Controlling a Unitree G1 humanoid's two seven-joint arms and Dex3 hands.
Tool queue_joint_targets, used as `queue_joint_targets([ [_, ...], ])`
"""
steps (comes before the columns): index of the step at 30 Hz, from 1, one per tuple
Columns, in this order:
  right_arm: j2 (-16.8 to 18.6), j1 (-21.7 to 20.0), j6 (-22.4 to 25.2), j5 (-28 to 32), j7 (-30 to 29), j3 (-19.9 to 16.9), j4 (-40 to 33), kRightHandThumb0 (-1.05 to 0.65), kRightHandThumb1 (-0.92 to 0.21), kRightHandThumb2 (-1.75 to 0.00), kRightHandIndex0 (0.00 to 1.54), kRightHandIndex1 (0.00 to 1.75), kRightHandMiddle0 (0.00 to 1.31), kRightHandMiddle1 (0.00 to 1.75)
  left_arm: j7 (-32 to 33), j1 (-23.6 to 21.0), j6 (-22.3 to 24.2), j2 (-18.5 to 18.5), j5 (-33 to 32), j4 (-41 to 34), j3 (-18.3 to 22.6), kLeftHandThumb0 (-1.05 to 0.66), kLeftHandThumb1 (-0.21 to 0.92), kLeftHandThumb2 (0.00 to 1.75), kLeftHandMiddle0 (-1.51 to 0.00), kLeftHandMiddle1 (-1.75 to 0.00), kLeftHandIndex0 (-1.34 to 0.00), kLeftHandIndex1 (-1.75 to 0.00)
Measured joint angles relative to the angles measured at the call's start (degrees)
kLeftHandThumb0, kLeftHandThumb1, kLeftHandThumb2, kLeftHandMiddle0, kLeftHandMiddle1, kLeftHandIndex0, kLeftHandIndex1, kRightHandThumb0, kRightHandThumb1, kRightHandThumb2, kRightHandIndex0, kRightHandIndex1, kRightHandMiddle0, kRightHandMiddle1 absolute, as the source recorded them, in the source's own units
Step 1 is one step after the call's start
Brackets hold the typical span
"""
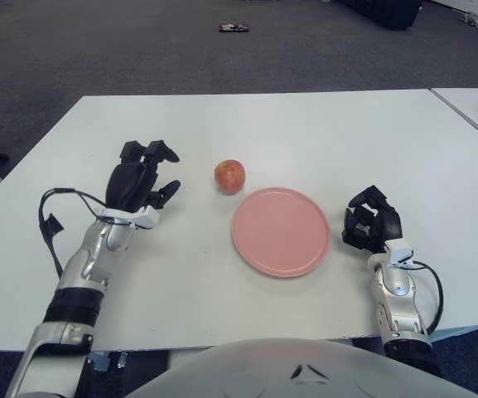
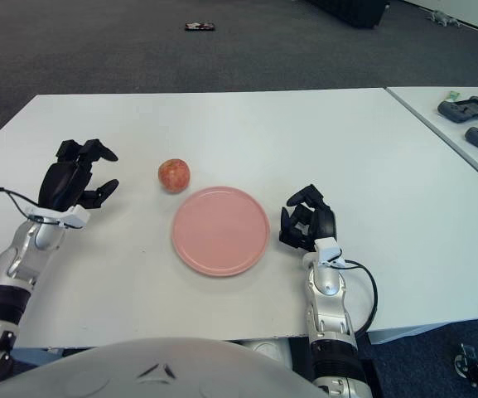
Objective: Put the apple into the plate.
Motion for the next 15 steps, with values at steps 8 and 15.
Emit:
queue_joint_targets([
  [8,0.20,-0.18,-0.03,-0.06,-0.37,0.06,0.05,-0.44,-0.43,-1.19,0.91,1.75,0.52,1.75,0.40,-7.97,-2.67,2.90,1.62,4.13,-4.11,-1.01,0.46,0.88,0.00,-0.20,0.00,-0.06],
  [15,0.20,-0.13,0.40,0.06,-0.37,-0.02,0.03,-0.44,-0.43,-1.18,0.91,1.75,0.52,1.75,1.30,-14.00,-7.61,5.45,3.53,9.39,-8.52,-1.04,0.51,0.86,0.00,-0.11,0.00,0.00],
])
